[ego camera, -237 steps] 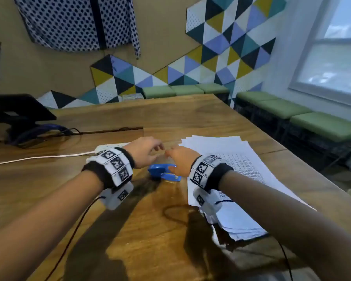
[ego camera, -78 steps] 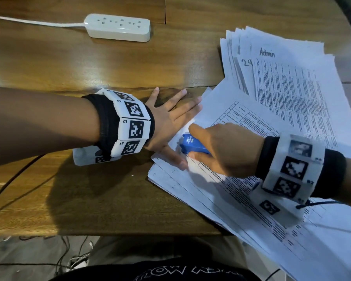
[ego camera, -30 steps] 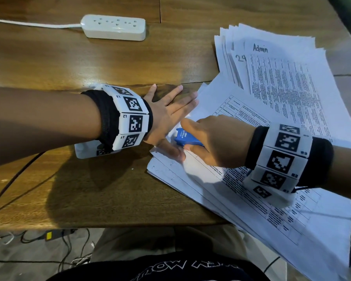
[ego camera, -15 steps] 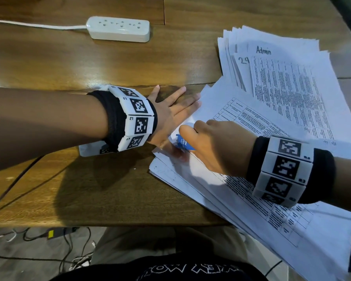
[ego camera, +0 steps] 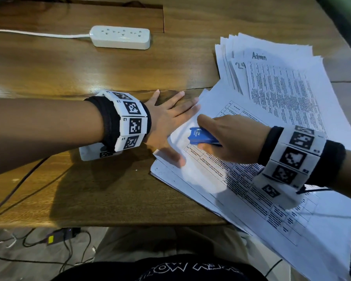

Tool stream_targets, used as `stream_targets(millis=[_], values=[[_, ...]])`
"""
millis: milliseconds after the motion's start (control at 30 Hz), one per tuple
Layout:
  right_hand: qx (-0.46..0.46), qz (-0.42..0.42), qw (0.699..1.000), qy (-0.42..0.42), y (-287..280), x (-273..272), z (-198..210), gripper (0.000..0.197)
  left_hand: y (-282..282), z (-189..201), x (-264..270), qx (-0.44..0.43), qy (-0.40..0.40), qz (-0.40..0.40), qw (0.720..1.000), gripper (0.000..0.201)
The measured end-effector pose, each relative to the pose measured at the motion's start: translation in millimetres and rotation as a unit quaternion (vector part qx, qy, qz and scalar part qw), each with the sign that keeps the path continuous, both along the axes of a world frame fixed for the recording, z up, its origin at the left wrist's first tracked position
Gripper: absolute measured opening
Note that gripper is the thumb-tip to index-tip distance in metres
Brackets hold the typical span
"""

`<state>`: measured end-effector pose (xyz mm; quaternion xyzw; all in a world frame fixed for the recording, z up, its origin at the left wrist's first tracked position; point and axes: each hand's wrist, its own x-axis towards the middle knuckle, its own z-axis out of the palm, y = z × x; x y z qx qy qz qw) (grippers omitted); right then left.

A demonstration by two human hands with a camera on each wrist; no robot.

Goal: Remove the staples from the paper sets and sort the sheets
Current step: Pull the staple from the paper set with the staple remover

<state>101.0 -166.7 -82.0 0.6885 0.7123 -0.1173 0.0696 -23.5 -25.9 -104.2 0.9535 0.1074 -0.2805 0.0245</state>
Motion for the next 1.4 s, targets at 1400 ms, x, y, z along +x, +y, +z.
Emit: stream_targets(millis=[1400], values=[[-0.048, 0.059, 0.995, 0.065, -16.9, -36.5, 1.3, 0.02, -11.9, -3.4, -24.7, 0.005, 0.014, 0.038, 0.999, 0.113]])
